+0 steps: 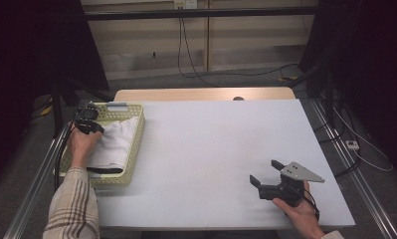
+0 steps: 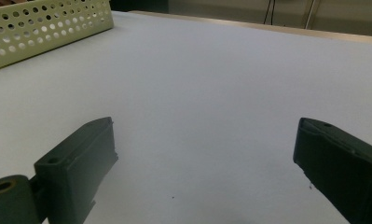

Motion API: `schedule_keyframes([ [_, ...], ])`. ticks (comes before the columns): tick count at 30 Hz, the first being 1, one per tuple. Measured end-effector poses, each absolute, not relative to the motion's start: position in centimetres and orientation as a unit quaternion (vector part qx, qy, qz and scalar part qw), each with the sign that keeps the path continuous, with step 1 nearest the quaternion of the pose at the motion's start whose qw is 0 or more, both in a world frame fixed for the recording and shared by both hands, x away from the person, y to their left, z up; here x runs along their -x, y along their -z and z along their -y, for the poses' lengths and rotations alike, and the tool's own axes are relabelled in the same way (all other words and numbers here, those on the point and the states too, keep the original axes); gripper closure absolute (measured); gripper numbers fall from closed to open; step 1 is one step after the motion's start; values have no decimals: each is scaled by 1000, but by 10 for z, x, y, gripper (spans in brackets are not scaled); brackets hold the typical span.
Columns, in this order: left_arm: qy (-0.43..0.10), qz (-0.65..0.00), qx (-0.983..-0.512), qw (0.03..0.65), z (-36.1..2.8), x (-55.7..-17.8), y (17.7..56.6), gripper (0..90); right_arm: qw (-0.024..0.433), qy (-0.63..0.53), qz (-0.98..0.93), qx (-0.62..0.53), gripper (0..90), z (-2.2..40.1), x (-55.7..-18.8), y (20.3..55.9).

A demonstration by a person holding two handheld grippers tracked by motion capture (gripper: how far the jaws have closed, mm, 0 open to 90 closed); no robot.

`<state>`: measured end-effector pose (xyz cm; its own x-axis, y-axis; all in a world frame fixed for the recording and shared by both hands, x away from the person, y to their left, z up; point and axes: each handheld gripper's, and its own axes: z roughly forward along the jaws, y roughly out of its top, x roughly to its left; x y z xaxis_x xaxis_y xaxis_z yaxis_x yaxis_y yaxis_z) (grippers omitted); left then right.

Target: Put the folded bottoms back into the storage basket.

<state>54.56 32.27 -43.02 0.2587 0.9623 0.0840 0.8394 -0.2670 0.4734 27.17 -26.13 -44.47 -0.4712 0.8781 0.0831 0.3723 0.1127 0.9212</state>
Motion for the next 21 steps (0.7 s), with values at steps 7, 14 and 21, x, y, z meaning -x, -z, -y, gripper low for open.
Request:
schedule_keyframes([
  [7,-140,-589,-783,145,-328,-538,425,900,256,-496,-700,-446,58,262,-271,444],
  [14,-118,-593,-782,152,-337,-525,420,878,256,-495,-702,-444,58,261,-272,444],
  [21,-89,-586,-787,172,-339,-512,423,900,255,-494,-701,-447,58,260,-273,445],
])
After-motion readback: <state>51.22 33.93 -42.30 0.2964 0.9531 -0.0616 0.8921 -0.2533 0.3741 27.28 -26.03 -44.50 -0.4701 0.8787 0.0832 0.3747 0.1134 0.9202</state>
